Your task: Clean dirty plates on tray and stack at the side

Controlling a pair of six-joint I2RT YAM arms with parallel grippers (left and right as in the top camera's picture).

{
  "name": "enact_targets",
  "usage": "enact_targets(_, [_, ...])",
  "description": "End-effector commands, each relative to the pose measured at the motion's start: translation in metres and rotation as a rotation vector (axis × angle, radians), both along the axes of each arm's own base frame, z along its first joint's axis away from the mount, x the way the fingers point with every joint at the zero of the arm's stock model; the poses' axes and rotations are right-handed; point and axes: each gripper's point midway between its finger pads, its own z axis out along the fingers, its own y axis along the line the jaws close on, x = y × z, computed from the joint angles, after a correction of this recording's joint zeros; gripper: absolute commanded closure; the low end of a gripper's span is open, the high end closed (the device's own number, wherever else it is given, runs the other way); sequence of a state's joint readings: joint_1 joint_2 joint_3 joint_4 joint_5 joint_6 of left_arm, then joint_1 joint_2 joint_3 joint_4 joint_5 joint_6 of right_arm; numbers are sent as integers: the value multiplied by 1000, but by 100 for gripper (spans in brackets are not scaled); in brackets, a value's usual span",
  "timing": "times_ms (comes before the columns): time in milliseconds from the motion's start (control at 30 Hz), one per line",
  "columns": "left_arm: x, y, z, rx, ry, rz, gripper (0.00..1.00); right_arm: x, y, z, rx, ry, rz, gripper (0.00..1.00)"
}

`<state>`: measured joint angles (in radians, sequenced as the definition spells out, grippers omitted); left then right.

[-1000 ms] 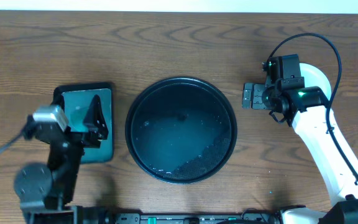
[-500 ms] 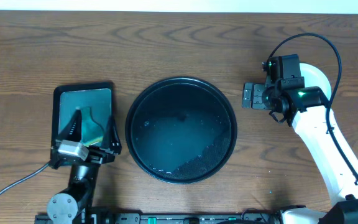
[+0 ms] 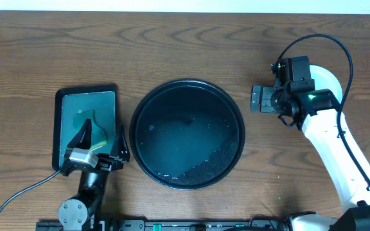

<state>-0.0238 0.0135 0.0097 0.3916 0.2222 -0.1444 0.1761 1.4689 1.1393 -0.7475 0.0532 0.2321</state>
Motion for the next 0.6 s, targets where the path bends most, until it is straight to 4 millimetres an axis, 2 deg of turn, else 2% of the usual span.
enact_targets(0, [2, 6, -6, 2, 19, 39, 18, 2, 2, 5, -10, -15, 11, 1])
enact_targets(100, [7, 9, -23, 4, 89, 58, 18, 2, 2, 5, -10, -15, 11, 1])
enact_targets(267, [13, 13, -64, 9, 257, 83, 18, 2, 2, 5, -10, -15, 11, 1])
enact_targets(300, [13, 13, -79, 14, 321, 83, 18, 2, 2, 5, -10, -15, 11, 1])
enact_targets(400, [11, 13, -100, 19, 406, 82, 18, 2, 2, 5, -10, -15, 11, 1])
enact_targets(467, [10, 13, -109, 23, 443, 84, 18, 2, 2, 5, -10, -15, 11, 1])
enact_targets(567, [10, 14, -109, 59, 437, 93, 18, 2, 2, 5, -10, -15, 11, 1])
